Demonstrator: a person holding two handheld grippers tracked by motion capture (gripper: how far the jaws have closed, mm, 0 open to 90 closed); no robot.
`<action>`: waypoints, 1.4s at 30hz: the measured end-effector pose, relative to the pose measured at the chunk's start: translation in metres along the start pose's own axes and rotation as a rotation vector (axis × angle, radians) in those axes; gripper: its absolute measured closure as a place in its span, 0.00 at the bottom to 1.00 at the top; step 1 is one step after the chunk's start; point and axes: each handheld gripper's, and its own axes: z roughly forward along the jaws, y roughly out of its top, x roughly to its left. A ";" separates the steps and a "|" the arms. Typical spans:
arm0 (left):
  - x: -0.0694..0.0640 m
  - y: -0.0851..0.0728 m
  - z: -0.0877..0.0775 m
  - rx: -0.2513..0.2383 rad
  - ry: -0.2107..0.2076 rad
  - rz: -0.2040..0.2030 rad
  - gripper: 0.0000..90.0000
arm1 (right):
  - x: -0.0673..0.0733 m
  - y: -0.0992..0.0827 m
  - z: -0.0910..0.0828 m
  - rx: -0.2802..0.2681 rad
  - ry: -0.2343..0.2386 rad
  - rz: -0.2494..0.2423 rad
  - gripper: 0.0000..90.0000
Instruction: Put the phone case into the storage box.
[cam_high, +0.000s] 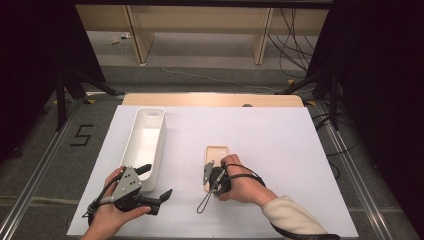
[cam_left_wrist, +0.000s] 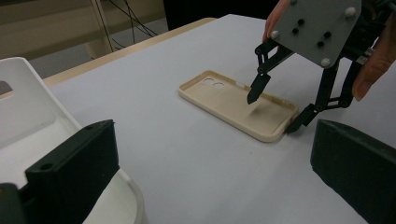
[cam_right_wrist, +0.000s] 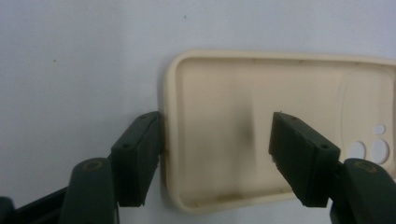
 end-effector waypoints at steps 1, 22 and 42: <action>0.000 0.000 0.000 0.000 0.000 0.000 0.00 | 0.000 0.001 0.000 0.005 0.002 -0.006 0.44; -0.001 0.000 0.001 0.003 -0.006 0.001 0.01 | 0.007 0.006 -0.003 0.029 0.063 -0.099 0.76; -0.001 0.000 0.000 0.003 -0.005 0.001 0.01 | 0.006 0.012 -0.002 0.082 0.093 -0.127 0.81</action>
